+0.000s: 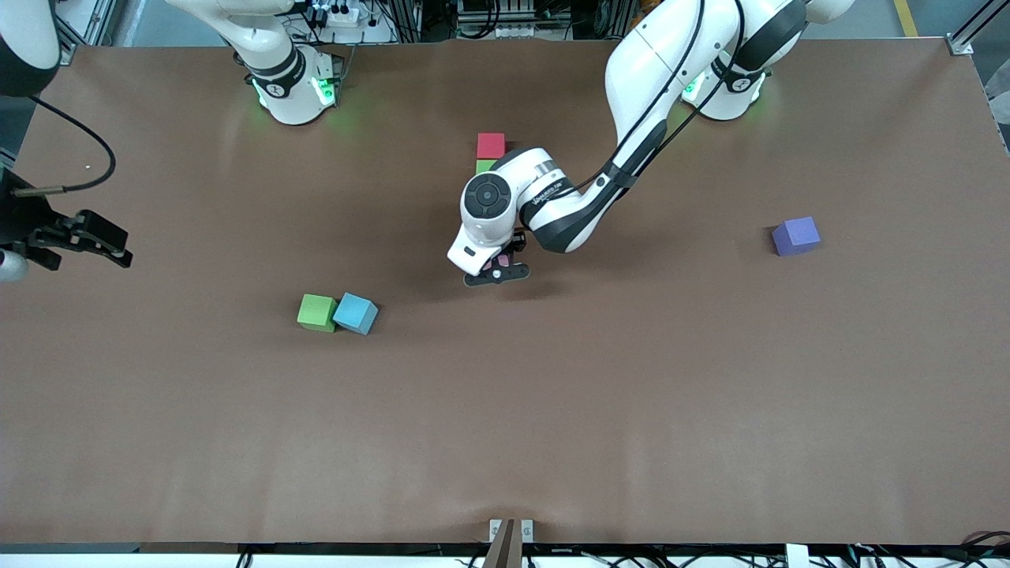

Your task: Arrange blocks into number 1

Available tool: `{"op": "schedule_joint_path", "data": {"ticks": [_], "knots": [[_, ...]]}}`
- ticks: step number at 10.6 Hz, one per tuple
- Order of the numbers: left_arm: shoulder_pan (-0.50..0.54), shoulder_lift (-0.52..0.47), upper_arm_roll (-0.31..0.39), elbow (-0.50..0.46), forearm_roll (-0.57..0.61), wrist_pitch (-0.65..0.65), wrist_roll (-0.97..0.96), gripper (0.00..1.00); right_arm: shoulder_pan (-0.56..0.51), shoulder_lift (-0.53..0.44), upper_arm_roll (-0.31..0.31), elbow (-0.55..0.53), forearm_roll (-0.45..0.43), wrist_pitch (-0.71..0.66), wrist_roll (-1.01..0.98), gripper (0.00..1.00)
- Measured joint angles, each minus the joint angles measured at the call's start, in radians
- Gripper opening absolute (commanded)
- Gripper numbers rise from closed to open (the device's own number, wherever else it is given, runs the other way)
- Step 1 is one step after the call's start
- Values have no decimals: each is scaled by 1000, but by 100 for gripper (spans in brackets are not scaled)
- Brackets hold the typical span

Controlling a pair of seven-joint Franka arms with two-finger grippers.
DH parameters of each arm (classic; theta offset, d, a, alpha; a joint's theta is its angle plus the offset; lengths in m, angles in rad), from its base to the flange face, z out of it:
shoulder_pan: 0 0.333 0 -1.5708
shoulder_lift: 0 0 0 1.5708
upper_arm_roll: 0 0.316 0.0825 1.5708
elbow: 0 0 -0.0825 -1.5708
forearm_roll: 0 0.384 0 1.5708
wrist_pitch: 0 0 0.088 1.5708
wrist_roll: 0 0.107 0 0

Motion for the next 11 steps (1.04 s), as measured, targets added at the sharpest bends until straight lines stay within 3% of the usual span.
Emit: {"op": "schedule_joint_path", "data": {"ticks": [4,5,6,11], "knots": [[-5,0,1,0,0,-1,0,0,21,-3,-18,-10,0,6,40,100],[-9,0,2,0,0,-2,0,60,21,-3,-26,-11,0,7,29,100],[-15,0,2,0,0,-2,0,100,21,-3,-28,-12,0,8,24,100],[-43,25,16,-1,0,-1,0,100,21,-3,-28,-15,6,9,12,100]]}}
